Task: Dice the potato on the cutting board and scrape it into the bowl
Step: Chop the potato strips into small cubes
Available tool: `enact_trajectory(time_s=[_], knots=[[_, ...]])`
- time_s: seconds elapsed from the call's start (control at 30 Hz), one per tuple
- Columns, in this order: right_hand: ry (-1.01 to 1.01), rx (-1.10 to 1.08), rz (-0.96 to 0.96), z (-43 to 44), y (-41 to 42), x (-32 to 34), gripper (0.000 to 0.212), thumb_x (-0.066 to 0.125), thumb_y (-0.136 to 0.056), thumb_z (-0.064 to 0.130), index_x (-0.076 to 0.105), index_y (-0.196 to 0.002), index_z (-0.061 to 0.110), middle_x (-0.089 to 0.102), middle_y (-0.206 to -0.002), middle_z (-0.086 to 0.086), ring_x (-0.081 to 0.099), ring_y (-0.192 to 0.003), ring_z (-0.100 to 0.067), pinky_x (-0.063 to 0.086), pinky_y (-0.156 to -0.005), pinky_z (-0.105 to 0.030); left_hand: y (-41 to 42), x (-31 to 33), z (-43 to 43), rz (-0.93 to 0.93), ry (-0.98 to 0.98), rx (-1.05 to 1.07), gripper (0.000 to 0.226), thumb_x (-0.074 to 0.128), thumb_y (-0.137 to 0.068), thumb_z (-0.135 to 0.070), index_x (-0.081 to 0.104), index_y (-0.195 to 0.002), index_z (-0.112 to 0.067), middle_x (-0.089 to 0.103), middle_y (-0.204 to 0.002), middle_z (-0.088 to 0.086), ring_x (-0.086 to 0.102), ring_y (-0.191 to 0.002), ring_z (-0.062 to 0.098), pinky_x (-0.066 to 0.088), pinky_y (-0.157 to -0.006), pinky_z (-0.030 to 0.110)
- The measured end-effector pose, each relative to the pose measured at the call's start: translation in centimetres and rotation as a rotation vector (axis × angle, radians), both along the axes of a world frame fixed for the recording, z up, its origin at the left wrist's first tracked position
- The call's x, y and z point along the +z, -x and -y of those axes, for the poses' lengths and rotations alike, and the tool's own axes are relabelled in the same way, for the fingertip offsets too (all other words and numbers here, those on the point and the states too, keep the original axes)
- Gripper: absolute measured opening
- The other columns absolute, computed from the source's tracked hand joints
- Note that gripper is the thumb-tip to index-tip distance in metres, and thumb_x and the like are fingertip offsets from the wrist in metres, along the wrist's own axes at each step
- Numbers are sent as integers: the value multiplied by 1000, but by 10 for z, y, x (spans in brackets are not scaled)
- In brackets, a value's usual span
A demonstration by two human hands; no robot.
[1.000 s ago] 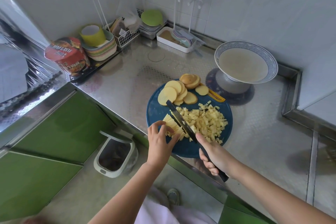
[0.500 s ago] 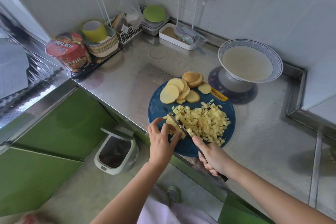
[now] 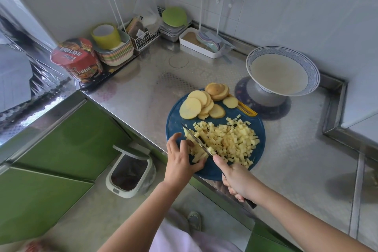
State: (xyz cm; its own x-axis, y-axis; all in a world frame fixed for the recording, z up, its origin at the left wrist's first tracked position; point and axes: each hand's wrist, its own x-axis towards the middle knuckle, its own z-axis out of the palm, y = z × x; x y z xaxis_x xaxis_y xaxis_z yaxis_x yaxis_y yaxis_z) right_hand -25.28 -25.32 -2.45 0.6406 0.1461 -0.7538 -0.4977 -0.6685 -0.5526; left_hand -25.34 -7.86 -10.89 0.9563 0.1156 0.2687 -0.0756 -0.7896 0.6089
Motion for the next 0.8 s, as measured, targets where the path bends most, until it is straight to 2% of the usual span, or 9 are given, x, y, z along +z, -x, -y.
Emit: enact_trajectory(time_s=[0.17, 0.27, 0.33, 0.4, 0.53, 0.67, 0.8], knots=[[15, 6, -27, 0, -3, 4, 70, 27, -88, 78, 27, -54, 17, 28, -37, 4, 27, -34, -14, 28, -38, -21, -8, 1, -12, -58, 36, -94, 60, 69, -63, -58, 51, -99, -14, 43, -130, 14, 38, -124, 30, 41, -103, 46], [-47, -35, -55, 0, 0, 6, 67, 29, -88, 76, 24, -56, 18, 23, -42, 3, 24, -35, -12, 25, -39, -20, -9, 10, -19, -144, 113, -122, 67, 70, -61, -61, 52, -101, -10, 38, -134, 8, 33, -127, 20, 39, -103, 34], [-80, -55, -60, -2, 3, 6, 65, 30, -88, 75, 23, -56, 19, 20, -43, 3, 22, -35, -12, 23, -40, -21, -8, 18, -24, -186, 212, -77, 65, 73, -63, -57, 49, -103, -12, 37, -130, -1, 35, -121, 9, 38, -100, 24], [-93, -65, -58, -2, 5, 6, 65, 31, -87, 76, 22, -55, 19, 20, -44, 3, 21, -36, -12, 21, -41, -22, -11, 22, -28, -188, 280, 29, 57, 69, -73, -51, 49, -111, -13, 41, -124, -3, 39, -115, 9, 39, -98, 25], [-89, -60, -59, -2, 5, 7, 65, 31, -83, 77, 24, -56, 18, 22, -43, 3, 22, -36, -12, 22, -39, -22, -27, 24, -31, -260, 143, 202, 42, 52, -95, -37, 52, -131, -16, 44, -132, 5, 29, -128, 21, 28, -108, 35], [-67, -47, -52, -3, 5, 9, 66, 30, -74, 82, 25, -57, 18, 23, -44, 3, 23, -36, -12, 23, -40, -22, -37, 25, -29, -284, 102, 127, 30, 55, -95, -35, 62, -122, -24, 49, -124, 2, 28, -126, 22, 29, -105, 35], [-8, -24, -44, -7, 4, 11, 67, 27, -73, 83, 26, -58, 18, 26, -42, 3, 25, -36, -13, 26, -38, -21, -38, 24, -31, -265, 146, 158, 22, 63, -90, -30, 69, -111, -24, 49, -111, -4, 32, -120, 21, 32, -100, 34]])
